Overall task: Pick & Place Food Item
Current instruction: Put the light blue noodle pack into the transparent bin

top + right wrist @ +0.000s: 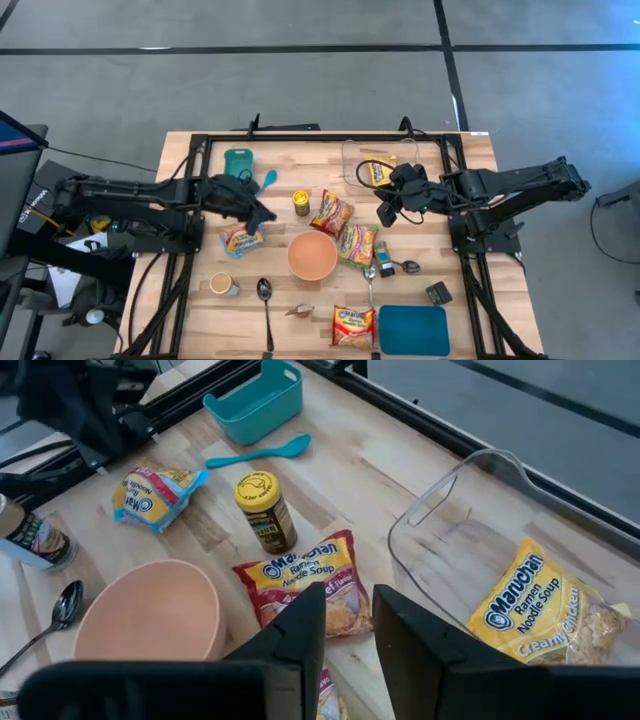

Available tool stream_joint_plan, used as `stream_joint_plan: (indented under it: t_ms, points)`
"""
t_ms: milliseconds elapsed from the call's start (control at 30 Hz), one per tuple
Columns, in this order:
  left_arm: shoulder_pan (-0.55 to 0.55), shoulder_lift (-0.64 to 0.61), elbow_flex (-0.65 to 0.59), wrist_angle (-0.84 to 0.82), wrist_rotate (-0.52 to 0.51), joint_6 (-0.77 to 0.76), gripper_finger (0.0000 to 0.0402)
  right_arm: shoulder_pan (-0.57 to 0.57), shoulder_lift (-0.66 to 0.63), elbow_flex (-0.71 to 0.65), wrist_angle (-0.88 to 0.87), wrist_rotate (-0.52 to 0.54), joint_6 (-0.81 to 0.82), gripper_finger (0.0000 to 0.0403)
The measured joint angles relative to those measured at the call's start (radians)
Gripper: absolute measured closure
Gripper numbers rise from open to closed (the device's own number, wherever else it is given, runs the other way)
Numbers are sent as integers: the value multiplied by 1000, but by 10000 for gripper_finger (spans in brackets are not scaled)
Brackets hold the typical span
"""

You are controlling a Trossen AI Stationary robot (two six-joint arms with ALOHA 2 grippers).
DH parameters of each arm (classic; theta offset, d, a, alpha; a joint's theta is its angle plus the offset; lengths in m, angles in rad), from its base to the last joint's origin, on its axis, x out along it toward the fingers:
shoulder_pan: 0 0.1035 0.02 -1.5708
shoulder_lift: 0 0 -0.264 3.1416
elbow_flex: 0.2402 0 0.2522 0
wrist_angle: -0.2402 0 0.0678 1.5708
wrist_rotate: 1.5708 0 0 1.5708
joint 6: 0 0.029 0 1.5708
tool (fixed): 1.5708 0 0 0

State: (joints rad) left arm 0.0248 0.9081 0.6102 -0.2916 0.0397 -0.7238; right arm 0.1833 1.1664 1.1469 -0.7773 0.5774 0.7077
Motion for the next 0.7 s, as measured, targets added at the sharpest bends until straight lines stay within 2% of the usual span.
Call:
stream_joint_plan:
  t_ms: [300, 533, 700]
  points:
    - [-102, 0, 0, -168, -58, 79, 401, 0, 0, 0, 0, 0, -1, 321]
    - [-80, 0, 0, -487, -104, -224, 401, 0, 0, 0, 0, 0, -1, 321]
    - [-68, 0, 0, -650, -104, -326, 401, 0, 0, 0, 0, 0, -1, 321]
